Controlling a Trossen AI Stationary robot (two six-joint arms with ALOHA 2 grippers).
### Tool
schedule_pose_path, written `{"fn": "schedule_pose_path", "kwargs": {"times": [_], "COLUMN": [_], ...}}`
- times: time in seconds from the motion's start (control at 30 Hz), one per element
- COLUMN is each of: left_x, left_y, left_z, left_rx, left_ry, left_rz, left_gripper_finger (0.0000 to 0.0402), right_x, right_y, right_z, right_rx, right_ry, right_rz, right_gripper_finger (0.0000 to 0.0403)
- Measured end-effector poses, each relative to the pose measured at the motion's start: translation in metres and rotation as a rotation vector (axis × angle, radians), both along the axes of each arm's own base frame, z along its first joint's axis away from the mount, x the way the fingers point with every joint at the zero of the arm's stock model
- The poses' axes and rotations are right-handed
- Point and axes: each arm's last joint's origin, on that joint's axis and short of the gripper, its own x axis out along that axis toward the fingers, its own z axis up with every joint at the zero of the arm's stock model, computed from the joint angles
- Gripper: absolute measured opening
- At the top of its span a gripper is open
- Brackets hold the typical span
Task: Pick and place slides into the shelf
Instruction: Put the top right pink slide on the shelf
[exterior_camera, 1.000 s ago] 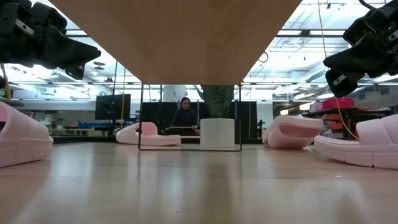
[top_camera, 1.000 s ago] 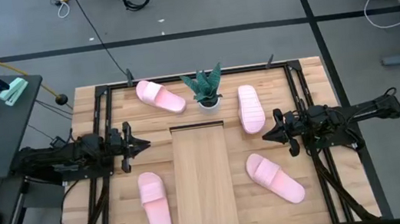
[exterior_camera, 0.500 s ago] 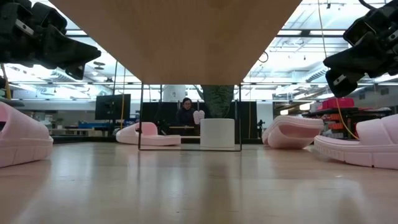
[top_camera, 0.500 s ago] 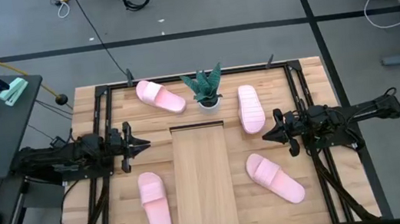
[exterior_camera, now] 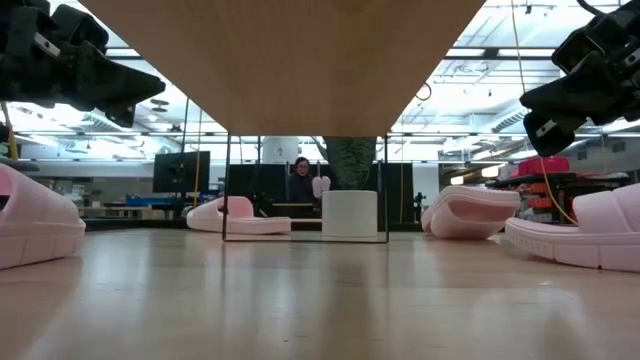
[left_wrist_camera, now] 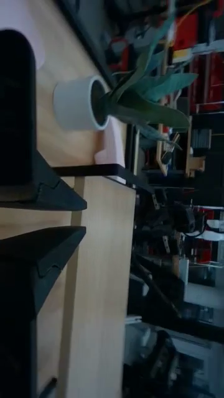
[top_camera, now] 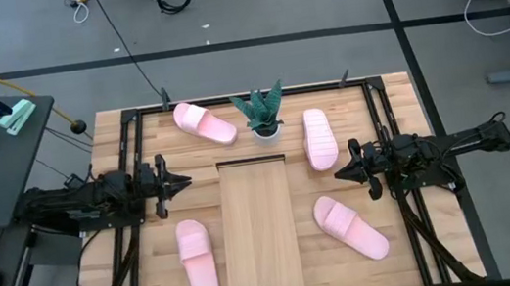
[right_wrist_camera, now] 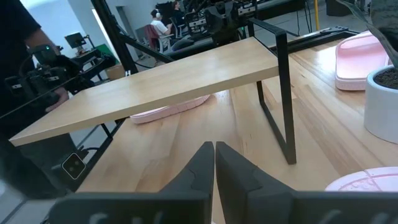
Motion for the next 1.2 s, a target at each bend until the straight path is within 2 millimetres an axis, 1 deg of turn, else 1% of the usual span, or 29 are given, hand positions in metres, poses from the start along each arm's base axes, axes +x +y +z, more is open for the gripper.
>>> {"fn": "schedule_pose_path", "kwargs": {"times": [0.23,0.3,0.53,0.7,0.93,1.2], "left_x": [0.0000,0.0000,0.0000,0.0000,0.0000,0.0000], "left_y": [0.0001,0.0001,0.0001,0.0001,0.0001,0.0001], "left_z": [0.0003,0.0004,0.0005,0.0000,-0.0008,-0.0012], "left_rx": [-0.233,-0.275,-0.239,-0.198,-0.221,-0.324], "left_ry": [-0.022,-0.027,-0.025,-0.017,-0.009,-0.013], "left_rz": [-0.003,-0.004,-0.004,-0.001,-0.001,0.001], "left_gripper_finger": [0.0048,0.0049,0.0057,0.0054,0.0048,0.0035], "right_x": [0.0000,0.0000,0.0000,0.0000,0.0000,-0.0001], "right_y": [0.0000,0.0000,0.0000,0.0000,0.0000,0.0000], "right_z": [0.0000,0.0000,0.0000,0.0000,0.0000,0.0022], "right_rx": [0.000,0.000,0.000,0.000,0.000,0.001], "right_ry": [0.000,0.000,0.000,0.000,0.000,-0.007], "right_rz": [0.000,0.000,0.000,0.000,0.000,0.001], "right_gripper_finger": [0.0023,0.0023,0.0023,0.0023,0.0023,0.0023]}}
